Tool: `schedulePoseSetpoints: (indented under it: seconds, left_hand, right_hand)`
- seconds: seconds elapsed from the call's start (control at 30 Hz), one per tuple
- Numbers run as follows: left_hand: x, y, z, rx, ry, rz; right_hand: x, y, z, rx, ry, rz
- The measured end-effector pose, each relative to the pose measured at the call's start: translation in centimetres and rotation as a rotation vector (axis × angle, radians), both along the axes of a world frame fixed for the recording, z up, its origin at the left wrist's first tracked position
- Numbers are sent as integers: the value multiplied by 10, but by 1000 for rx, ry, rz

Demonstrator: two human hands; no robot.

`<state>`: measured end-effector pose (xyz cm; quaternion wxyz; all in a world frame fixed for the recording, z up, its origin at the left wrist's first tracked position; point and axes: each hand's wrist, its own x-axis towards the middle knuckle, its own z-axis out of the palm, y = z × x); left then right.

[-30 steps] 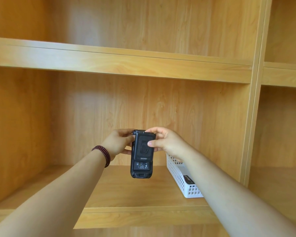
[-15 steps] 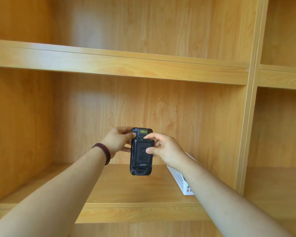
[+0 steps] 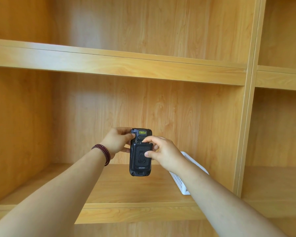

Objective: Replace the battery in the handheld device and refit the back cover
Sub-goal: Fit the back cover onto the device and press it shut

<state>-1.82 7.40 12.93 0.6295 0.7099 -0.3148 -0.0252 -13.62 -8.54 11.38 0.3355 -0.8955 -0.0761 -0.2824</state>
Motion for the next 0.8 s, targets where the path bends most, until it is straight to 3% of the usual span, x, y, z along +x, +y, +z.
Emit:
schedulePoseSetpoints:
  seconds: [0.37,0.57,0.7,0.8]
  left_hand:
    - [-2,-4,2,-19,-24,-22]
    - [-2,-9,4,-28,-32,-32]
    - [-2,-9,5,-42,-23,-33]
    - [-3,-8,6,-57,-21,-50]
  right_hand:
    - [15,-6,-14,5,-76,-70]
    - [17,-1,-26,67,-230,-153]
    - [21,-6,-24,325,-122,-225]
    - [21,-12,-18,741,92,22]
